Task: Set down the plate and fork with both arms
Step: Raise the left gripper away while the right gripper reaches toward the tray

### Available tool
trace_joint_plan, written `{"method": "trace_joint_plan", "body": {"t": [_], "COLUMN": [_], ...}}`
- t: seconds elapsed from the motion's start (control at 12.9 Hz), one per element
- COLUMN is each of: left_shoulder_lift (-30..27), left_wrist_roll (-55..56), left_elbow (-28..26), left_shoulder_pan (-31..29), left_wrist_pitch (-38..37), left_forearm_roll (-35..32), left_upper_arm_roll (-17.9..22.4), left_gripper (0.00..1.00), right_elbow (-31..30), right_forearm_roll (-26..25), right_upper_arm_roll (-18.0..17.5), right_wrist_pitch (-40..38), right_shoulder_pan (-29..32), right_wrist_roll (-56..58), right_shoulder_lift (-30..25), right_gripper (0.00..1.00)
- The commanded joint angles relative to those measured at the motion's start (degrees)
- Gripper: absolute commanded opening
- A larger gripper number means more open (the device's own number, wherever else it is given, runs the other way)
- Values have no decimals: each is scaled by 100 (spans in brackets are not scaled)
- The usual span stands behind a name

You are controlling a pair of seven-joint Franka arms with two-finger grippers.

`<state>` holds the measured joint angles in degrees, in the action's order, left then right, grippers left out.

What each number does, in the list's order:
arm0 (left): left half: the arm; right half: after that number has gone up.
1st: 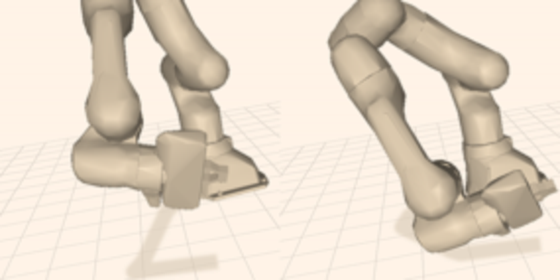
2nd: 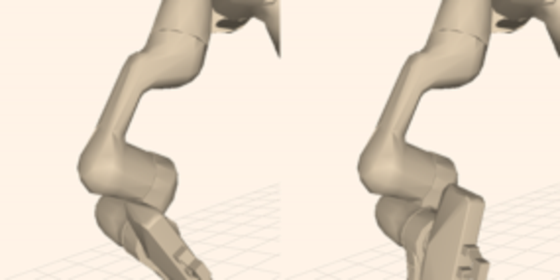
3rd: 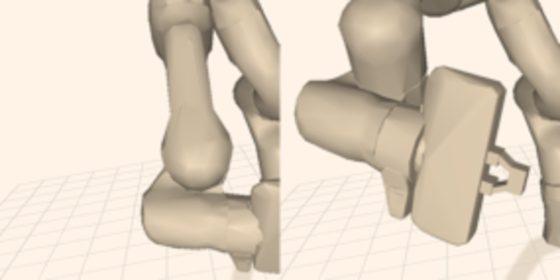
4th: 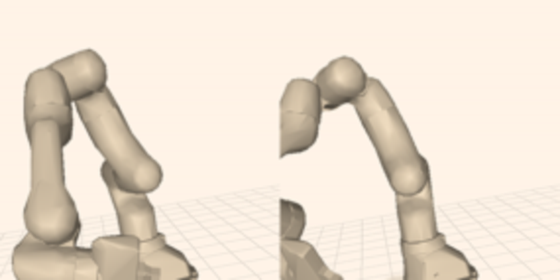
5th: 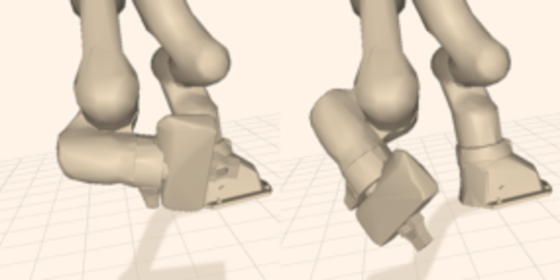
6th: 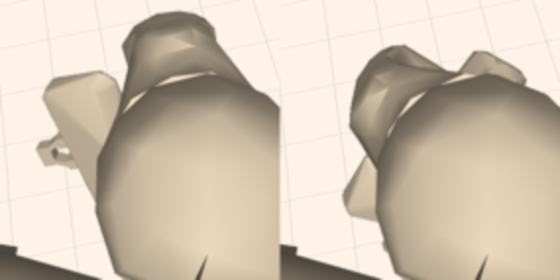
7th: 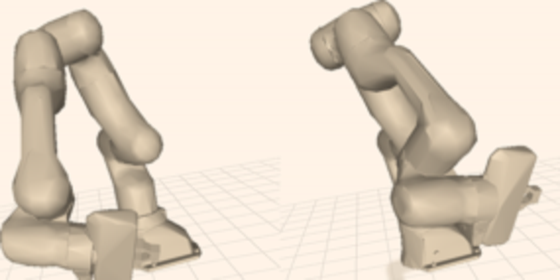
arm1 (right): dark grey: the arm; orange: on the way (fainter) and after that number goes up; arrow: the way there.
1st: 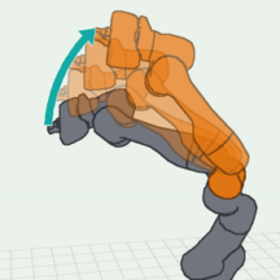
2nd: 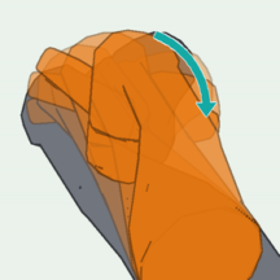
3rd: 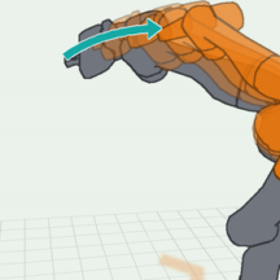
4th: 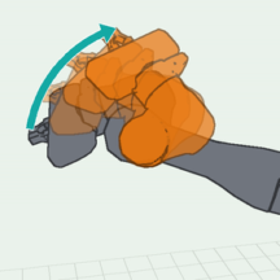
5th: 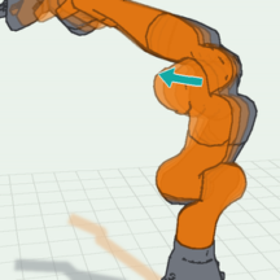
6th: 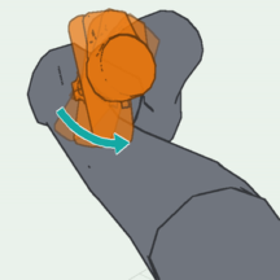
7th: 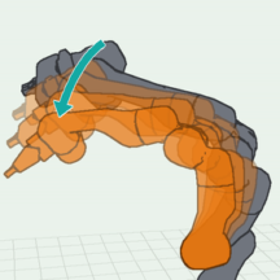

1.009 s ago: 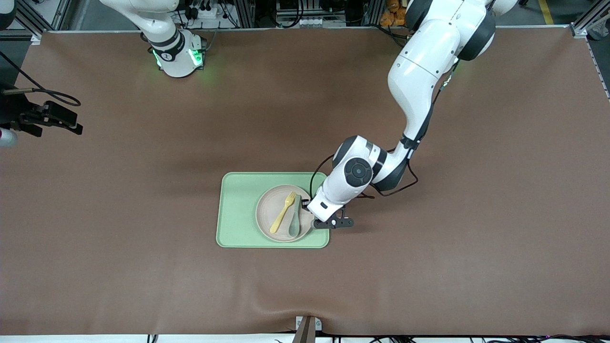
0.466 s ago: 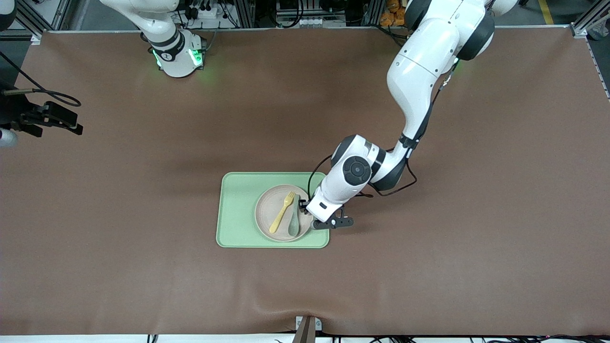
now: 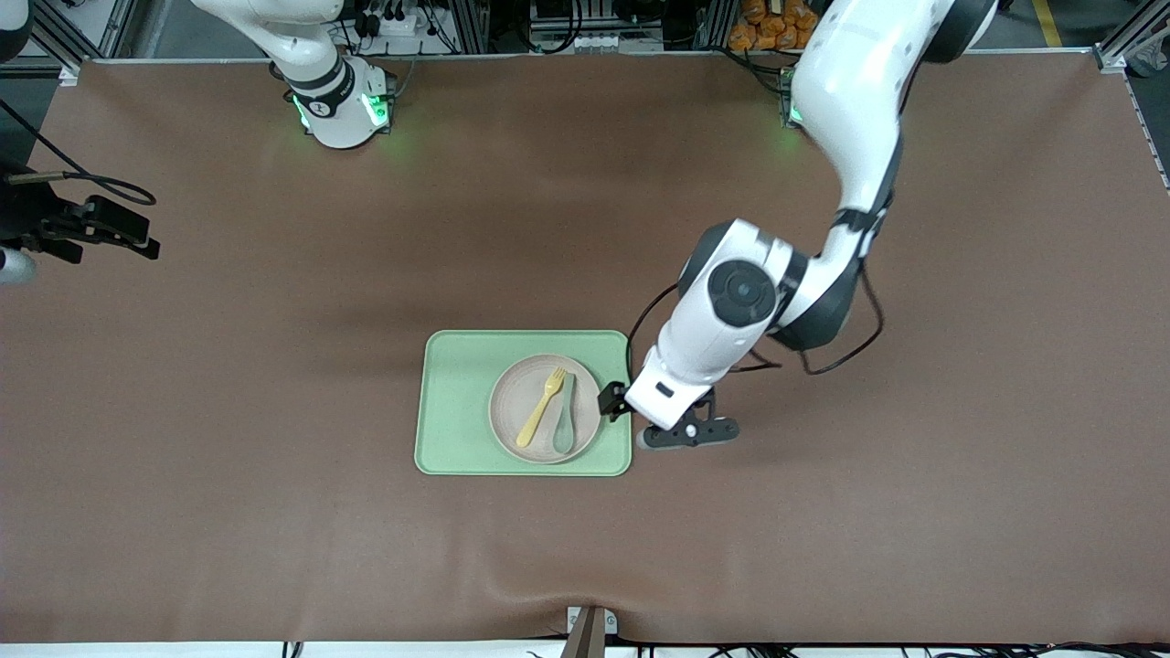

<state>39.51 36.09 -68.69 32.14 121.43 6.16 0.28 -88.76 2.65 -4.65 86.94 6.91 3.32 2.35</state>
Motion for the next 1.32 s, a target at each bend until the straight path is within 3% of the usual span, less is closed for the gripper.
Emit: {"method": "trace_joint_plan", "body": {"t": [0.0, 0.23, 0.62, 1.01, 1.24], "left_shoulder_lift": [-854, -1549, -2359, -2720, -2930], "left_wrist_roll": [56, 47, -714, -1919, -2062], "left_elbow": [-215, -258, -259, -259, -355], "left_shoulder_pan": [-154, -453, -1648, -2475, -2686], "left_wrist_pitch": [-1029, -1900, -2895, -3555, -3766], "left_forearm_roll": [-456, -616, -642, -633, -633], "left_upper_arm_roll": [51, 60, 51, 42, 33], "left_gripper": [100, 100, 100, 100, 100], "right_elbow": [17, 26, 298, 1281, 1791], "right_forearm_roll": [113, 113, 376, 535, 500], "right_upper_arm_roll": [-88, -123, -124, -124, -115], "right_wrist_pitch": [-19, 7, 68, 121, 217], "right_shoulder_pan": [180, 66, -496, -1217, -1525], "right_wrist_roll": [99, 99, 3, -1515, -1597], "right_shoulder_lift": [204, 283, 414, 1337, 1934], "right_gripper": [100, 100, 100, 100, 100]}}
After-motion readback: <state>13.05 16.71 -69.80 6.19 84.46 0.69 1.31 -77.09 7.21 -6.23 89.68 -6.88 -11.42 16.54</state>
